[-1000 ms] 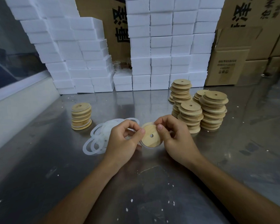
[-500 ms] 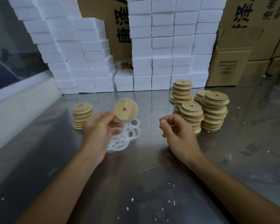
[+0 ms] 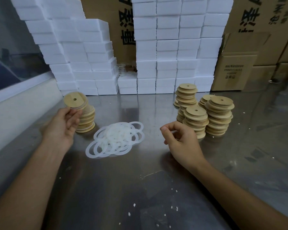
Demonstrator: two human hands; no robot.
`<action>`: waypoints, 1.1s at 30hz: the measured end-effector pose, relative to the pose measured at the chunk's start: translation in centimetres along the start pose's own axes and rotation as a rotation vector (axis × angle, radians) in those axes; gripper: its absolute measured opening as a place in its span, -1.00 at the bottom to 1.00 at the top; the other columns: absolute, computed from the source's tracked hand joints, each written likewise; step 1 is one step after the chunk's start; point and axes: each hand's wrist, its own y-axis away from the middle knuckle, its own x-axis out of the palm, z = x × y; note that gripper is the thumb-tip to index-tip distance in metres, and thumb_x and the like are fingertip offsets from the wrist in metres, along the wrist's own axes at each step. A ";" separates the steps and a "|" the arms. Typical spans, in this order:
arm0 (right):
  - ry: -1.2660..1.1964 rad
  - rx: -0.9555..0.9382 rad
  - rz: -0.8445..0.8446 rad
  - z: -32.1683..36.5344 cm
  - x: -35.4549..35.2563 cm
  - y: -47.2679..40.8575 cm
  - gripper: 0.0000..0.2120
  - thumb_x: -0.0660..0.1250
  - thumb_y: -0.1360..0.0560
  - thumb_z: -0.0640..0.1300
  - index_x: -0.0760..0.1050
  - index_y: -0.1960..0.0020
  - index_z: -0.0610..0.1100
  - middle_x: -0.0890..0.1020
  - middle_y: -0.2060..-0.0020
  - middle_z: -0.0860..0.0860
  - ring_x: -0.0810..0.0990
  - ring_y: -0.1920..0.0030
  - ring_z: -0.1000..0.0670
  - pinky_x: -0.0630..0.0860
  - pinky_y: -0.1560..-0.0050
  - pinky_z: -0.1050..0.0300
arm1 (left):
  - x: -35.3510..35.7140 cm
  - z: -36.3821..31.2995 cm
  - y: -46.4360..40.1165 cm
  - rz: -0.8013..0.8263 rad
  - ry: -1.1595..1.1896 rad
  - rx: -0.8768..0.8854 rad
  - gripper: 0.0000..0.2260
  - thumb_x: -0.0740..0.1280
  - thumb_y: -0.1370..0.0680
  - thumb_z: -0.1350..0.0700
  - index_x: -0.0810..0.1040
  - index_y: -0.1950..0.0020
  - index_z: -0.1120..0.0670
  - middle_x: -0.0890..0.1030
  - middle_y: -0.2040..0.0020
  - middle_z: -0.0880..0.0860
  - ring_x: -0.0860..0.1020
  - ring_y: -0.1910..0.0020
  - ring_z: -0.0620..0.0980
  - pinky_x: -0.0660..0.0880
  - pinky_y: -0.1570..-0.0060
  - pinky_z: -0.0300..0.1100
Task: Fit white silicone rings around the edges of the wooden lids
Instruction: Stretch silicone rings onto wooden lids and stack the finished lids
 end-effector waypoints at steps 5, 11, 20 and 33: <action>0.008 0.016 0.005 0.0 0.0 0.0 -0.89 0.36 -0.56 -0.08 0.59 0.14 -0.02 0.65 0.21 0.19 0.63 0.24 -0.06 0.61 0.15 -0.05 | -0.4 1.1 0.0 -0.045 0.031 -0.053 -0.91 0.28 -0.62 0.12 0.53 -0.01 0.13 0.68 0.16 0.01 0.70 0.24 -0.11 0.59 0.24 -0.37; 0.014 -0.009 -0.011 0.2 0.0 0.1 -0.89 0.37 -0.56 -0.08 0.60 0.13 -0.04 0.65 0.25 0.13 0.62 0.25 -0.03 0.61 0.17 -0.06 | -0.5 2.4 0.1 -0.167 -0.116 0.034 -0.78 0.25 -0.61 0.08 0.42 0.23 0.05 0.49 0.44 -0.06 0.54 0.57 -0.17 0.48 0.50 -0.37; 0.179 -0.253 -0.238 0.2 -0.5 0.1 -0.93 0.38 -0.54 -0.17 0.61 0.12 -0.10 0.57 0.36 0.17 0.53 0.33 0.10 0.43 0.30 0.25 | -0.6 4.6 0.4 -0.144 -0.528 0.235 -0.70 0.35 -0.54 0.06 0.43 0.36 0.10 0.39 0.65 -0.06 0.40 0.60 -0.04 0.34 0.49 -0.23; 0.886 -0.132 -0.233 -0.2 -3.4 -1.6 -0.45 0.34 -0.51 0.01 0.34 -0.46 -0.05 0.40 -0.43 -0.02 0.25 -0.46 -0.09 0.11 -0.36 -0.10 | 0.6 6.2 3.0 0.264 -1.029 0.708 -0.73 0.43 -0.50 0.15 0.46 0.38 0.10 0.47 0.50 0.01 0.47 0.49 0.01 0.48 0.38 -0.08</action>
